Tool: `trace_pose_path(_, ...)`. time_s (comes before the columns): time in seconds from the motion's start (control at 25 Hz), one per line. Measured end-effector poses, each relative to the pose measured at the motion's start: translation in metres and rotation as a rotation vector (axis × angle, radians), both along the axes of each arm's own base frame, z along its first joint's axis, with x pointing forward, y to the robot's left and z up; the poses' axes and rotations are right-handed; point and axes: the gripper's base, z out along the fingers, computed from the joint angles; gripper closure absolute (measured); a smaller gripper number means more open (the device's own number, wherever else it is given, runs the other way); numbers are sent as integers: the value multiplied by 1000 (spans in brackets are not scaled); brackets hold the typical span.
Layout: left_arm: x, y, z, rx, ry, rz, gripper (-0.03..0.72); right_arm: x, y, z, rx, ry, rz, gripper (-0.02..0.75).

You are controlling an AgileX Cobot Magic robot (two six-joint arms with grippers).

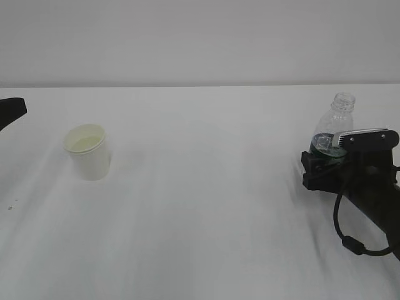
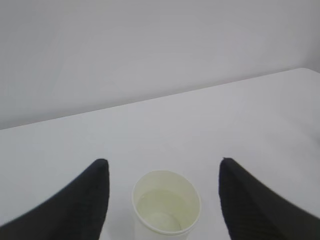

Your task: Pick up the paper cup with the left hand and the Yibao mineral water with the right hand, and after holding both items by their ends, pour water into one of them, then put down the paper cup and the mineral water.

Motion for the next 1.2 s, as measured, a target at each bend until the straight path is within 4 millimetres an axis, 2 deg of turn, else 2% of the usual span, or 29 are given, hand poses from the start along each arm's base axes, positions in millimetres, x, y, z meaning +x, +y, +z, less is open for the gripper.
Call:
trace_pose_path(0.32,0,0,0,-1,-1,-1,196,-2,0,9,4,-24,0,79)
trace_pose_path(0.68,0,0,0,-1,-1,-1,196,-12,-2,9,0,-3,0,80)
trace_pose_path(0.96,-1,-1,-1,8,2,-13,196,-13,-2,26,8,-54,0,84)
trace_pose_path(1.2,-1,-1,-1,10,3,-15,196,-19,-3,27,6,-44,5,87)
